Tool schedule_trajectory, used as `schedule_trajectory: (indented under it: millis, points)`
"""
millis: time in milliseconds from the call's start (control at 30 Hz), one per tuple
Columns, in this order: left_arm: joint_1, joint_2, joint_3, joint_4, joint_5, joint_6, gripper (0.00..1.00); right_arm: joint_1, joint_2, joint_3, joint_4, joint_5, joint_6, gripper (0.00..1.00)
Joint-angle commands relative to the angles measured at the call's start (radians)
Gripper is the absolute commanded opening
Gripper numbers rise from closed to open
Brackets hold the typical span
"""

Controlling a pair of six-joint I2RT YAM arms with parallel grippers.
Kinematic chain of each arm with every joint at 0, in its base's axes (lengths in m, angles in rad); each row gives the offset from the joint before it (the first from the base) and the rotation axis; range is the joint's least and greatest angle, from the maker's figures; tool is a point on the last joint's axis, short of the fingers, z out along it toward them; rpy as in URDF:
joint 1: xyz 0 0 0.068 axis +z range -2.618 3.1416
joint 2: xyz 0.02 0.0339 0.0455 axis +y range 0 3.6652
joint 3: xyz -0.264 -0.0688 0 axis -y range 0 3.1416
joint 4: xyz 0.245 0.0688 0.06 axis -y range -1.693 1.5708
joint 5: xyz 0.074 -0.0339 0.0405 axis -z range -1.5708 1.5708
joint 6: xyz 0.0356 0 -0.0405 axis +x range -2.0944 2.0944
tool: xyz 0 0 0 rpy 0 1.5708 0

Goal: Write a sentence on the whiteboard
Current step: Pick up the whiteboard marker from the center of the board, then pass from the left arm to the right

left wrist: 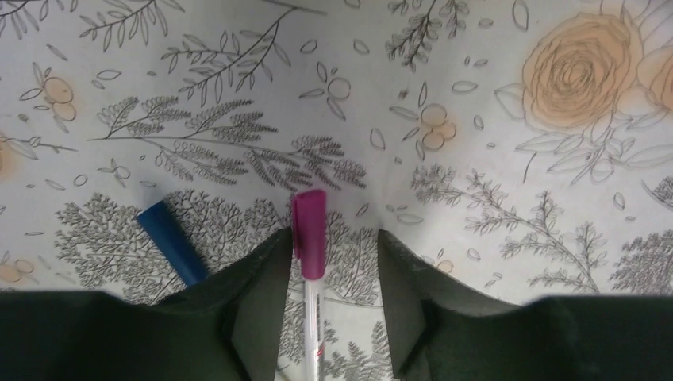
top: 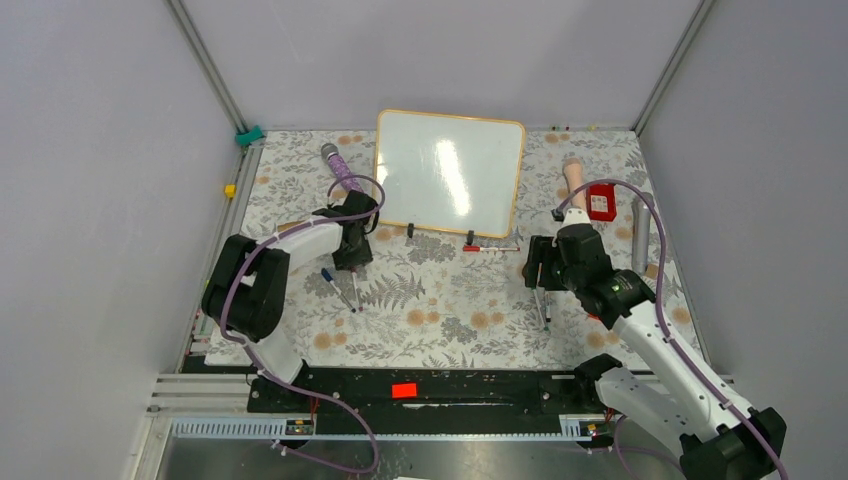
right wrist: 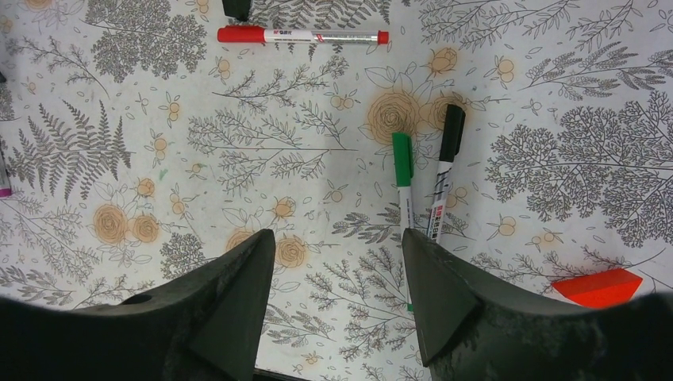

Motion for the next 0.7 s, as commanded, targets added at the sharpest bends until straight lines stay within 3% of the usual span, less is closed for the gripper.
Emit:
schedule_trajectory:
  millis: [0,100,267,400,567,667]
  points:
    - [-0.002,0.054,0.041,-0.017,-0.074,-0.029,0.34,0.006,0.005,0.007,0.004,-0.015,0.000,0.67]
    - [0.018,0.052,0.049,-0.010,-0.027,-0.015,0.01,0.008,0.013,0.007,0.020,-0.039,0.010,0.67]
    - [0.025,-0.030,0.082,-0.069,0.053,-0.053,0.00,0.094,0.054,0.051,0.058,-0.067,-0.001,0.64]
    - [0.034,-0.128,0.124,-0.117,0.226,-0.185,0.00,0.157,0.135,0.133,0.132,-0.124,0.028,0.64]
    - [0.043,-0.249,0.159,-0.085,0.451,-0.379,0.00,0.203,0.265,0.249,0.299,-0.273,0.135,0.74]
    - [0.053,-0.330,0.129,-0.025,0.534,-0.529,0.00,0.261,0.339,0.339,0.363,-0.284,0.182,0.82]
